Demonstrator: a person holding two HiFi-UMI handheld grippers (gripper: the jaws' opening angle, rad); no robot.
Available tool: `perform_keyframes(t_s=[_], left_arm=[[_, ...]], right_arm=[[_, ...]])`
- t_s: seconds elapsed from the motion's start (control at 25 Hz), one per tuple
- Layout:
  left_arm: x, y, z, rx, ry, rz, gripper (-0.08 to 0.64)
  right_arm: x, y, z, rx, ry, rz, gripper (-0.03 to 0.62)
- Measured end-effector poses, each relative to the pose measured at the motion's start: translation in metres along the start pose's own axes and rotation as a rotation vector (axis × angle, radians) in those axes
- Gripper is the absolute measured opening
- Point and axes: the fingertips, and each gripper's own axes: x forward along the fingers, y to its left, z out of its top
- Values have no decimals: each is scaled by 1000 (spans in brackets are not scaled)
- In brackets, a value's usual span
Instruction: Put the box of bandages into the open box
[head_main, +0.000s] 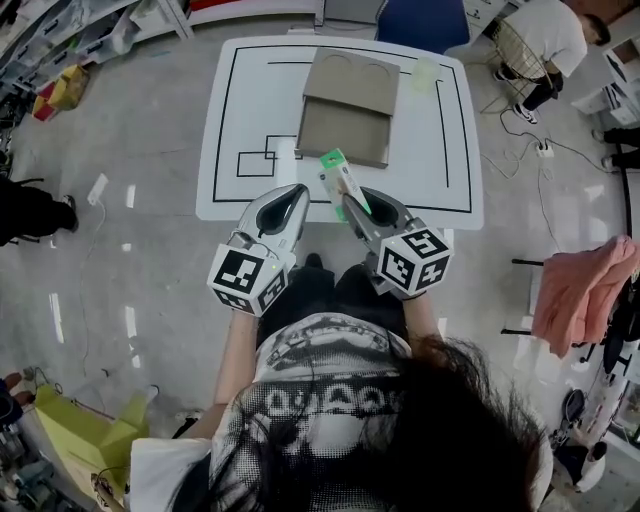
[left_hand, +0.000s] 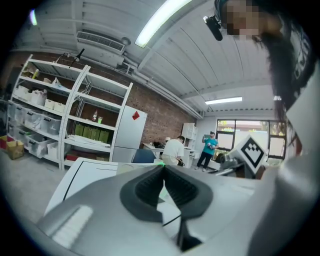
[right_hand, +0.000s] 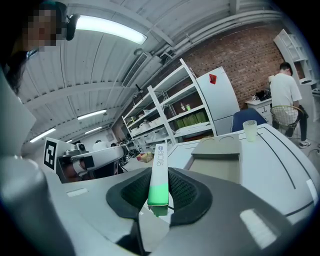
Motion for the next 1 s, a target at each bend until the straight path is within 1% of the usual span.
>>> perform_keyframes(t_s=[0.2, 0.44, 0.76, 1.0], left_arm=[[6, 6, 5, -11, -16, 13, 0], [20, 9, 4, -18, -11, 39, 0], [41, 13, 12, -17, -20, 88, 0], [51, 18, 13, -17, -17, 117, 0]], right_arm=[[4, -6, 7, -12, 3, 3, 94], [12, -28, 17, -25, 16, 10, 94], [38, -67, 17, -60, 94, 36, 94], [70, -98, 21, -106, 149, 44, 94]])
